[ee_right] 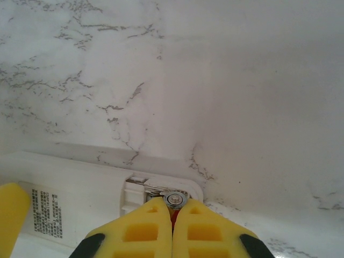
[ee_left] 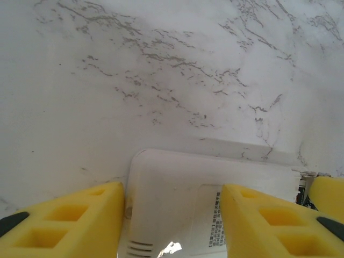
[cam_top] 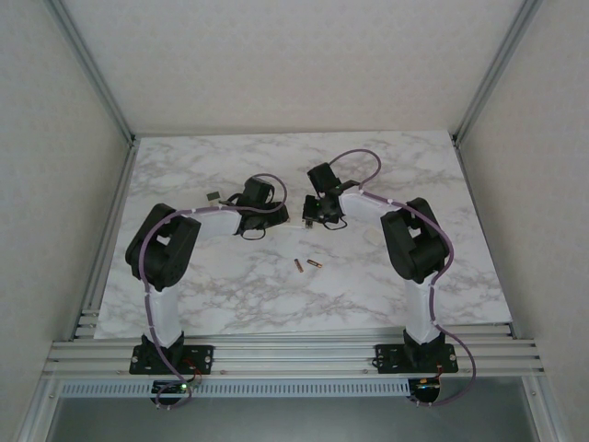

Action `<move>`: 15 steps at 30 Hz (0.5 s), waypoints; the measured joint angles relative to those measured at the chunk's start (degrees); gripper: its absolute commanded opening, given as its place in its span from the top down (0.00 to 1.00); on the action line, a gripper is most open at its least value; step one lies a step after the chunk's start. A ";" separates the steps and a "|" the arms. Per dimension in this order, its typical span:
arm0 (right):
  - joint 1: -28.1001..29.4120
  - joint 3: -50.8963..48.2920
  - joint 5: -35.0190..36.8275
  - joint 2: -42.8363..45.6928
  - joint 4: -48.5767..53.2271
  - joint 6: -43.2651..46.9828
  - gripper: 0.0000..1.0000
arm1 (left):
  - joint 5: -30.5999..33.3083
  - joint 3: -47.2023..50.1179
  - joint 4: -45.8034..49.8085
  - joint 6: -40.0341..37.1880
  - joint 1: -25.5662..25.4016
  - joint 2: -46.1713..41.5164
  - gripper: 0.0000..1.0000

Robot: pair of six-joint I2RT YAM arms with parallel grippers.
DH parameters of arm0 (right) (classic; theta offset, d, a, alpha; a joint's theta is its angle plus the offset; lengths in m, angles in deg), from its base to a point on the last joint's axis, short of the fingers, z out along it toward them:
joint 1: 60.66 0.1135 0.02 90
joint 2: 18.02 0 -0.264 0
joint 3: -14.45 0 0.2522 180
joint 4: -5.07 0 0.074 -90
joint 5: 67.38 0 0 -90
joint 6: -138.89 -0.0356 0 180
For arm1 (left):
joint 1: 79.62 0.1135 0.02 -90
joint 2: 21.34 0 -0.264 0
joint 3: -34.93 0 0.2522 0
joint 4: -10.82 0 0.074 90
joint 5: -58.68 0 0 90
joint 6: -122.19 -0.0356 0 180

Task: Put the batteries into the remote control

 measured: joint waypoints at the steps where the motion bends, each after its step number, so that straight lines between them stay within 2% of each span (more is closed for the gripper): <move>1: 0.00 0.00 0.00 -0.02 0.02 -0.09 0.96 | 0.00 0.02 0.00 0.02 0.00 0.00 0.52; 4: 0.00 0.00 0.07 -0.02 0.04 -0.13 0.96 | 0.02 0.02 0.00 0.04 0.00 0.00 0.52; 9: 0.02 -0.24 0.11 -0.02 0.22 -0.79 0.87 | 0.02 0.02 0.00 0.20 0.00 0.00 0.52; 15: 0.02 -0.24 -0.09 -0.02 0.50 -1.16 0.83 | 0.02 0.02 -0.04 0.20 -0.02 0.00 0.52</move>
